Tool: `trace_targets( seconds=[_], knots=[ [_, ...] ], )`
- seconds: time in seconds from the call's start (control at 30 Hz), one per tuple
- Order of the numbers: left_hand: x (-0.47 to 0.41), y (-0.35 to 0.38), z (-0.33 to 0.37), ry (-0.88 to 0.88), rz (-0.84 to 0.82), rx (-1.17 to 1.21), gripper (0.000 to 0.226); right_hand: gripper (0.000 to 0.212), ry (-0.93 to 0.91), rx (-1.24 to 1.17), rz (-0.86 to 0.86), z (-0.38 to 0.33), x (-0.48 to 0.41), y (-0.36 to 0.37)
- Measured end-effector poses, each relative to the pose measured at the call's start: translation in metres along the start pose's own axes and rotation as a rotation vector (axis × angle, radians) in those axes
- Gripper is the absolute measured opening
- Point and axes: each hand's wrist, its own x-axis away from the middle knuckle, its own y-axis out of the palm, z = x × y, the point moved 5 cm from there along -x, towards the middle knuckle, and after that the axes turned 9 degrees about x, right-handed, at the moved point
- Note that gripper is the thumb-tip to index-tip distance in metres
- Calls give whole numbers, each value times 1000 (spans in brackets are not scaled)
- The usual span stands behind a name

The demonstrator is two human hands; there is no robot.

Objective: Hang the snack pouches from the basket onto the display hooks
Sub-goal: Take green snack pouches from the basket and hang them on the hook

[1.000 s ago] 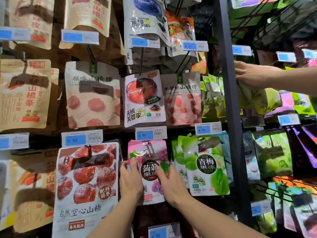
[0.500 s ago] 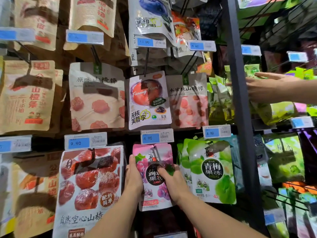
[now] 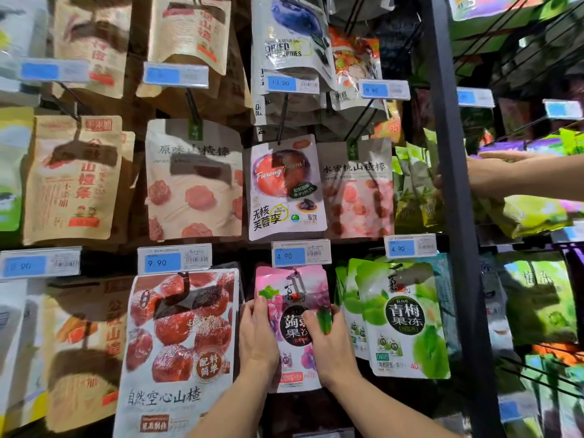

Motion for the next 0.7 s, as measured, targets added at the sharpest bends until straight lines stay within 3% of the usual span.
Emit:
trace_targets(
  seconds=[0.1,0.17,0.4,0.53,0.63,0.7],
  knots=[
    [-6,0,-4,46,-4,-161,58,88,-1,96,-12,1,-6,-1],
    [-5,0,1,100,10,-221,63,87,4,178,-55,-2,-5,0],
    [0,0,35,176,115,-254,44,67,10,149,102,-35,-14,-16],
    [-8,8,52,128,140,-214,18,41,96,-8,140,-53,-39,-24],
    [-20,14,50,17,168,-218,23,21,131,-73,113,-55,-52,-19],
    [-28,16,44,-18,154,-236,27,20,170,-98,112,-53,-54,-15]
  ],
)
